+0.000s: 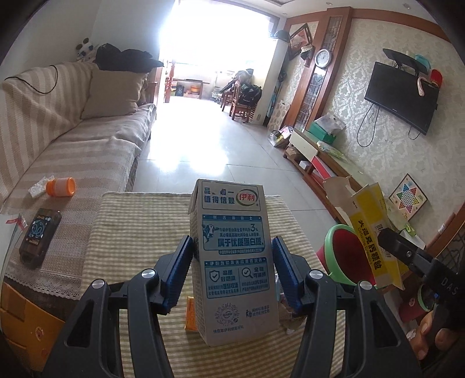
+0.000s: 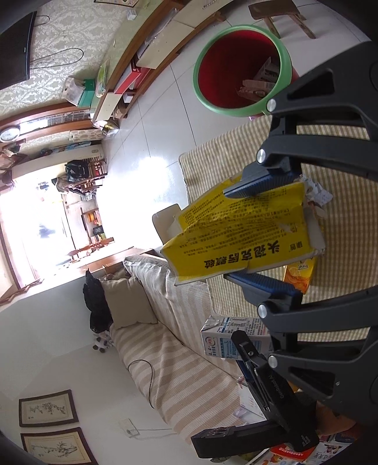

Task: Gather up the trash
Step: 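Lift the milk carton with the left gripper while the right gripper lifts the yellow packet, then carry both items over the red bin and open both grippers to drop them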

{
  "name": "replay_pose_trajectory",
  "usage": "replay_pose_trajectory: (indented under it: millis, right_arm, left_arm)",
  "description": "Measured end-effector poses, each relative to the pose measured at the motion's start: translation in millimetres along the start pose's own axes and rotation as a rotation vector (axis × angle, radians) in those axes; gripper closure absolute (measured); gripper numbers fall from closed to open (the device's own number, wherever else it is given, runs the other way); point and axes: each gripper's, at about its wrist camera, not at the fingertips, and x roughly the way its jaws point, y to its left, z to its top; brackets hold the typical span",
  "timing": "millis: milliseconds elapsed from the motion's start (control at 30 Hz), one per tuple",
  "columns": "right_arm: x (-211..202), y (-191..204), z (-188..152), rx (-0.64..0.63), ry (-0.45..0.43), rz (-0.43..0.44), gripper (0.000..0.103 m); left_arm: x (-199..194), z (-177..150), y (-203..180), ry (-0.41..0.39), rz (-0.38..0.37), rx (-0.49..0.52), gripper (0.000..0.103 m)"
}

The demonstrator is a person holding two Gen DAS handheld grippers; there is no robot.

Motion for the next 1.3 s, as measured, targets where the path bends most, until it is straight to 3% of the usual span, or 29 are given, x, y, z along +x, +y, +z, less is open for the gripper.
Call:
replay_pose_trajectory:
  millis: [600,967,1300]
  right_arm:
    - [-18,-52,-2,0.093,-0.038,-0.079,0.054]
    - [-29,-94,-13,0.149,-0.036,-0.157,0.054]
    - [-4,-180,-15,0.241,0.009,-0.279,0.054]
  left_arm:
    - [15,5,-56,0.011,-0.065,0.107,0.050]
    - [35,-4,-84,0.058,-0.108,0.154,0.050]
    - [51,-10,-118,0.094,-0.155,0.222,0.050]
